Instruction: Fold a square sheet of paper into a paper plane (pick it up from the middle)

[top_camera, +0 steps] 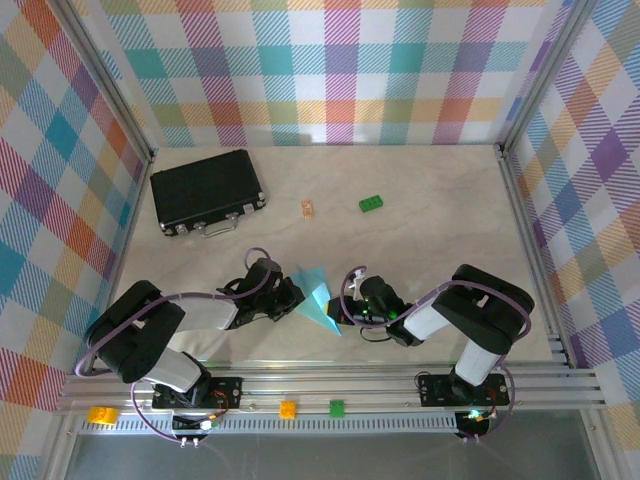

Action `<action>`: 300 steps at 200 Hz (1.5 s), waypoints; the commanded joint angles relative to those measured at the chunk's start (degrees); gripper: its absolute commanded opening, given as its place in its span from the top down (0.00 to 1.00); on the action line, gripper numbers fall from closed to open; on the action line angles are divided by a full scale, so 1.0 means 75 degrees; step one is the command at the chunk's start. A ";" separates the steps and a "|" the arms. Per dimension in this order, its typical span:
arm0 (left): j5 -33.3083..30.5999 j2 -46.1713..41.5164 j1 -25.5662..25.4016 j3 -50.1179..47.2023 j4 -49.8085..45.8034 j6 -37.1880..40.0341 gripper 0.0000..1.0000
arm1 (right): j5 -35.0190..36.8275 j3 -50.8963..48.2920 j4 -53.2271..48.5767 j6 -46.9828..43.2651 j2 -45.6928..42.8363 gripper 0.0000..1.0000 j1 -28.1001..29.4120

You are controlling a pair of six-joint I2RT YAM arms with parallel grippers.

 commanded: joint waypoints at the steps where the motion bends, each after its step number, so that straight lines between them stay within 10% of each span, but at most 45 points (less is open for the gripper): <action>1: -0.0161 -0.0480 -0.0060 -0.0013 -0.0262 0.0050 0.90 | -0.0172 0.0101 -0.0267 0.0019 0.0175 1.00 -0.0003; 59: 0.0038 -0.1057 -0.0060 0.0379 -0.0340 0.0701 0.89 | -0.0072 0.0065 -0.0475 0.0133 0.0201 1.00 0.0000; 105: 0.1442 0.0156 -0.0048 0.0596 0.1483 0.0585 0.97 | 0.0003 -0.0027 -0.0371 0.0214 0.0231 1.00 0.0004; 175: 0.1218 0.1540 -0.0037 0.0093 0.3483 -0.0530 1.00 | -0.0090 0.0027 -0.0398 0.0215 0.0281 1.00 0.0001; 300: 0.0982 0.1321 -0.0025 0.0552 0.2100 -0.0108 1.00 | -0.0273 0.0297 -0.1315 0.0242 0.0152 1.00 -0.0039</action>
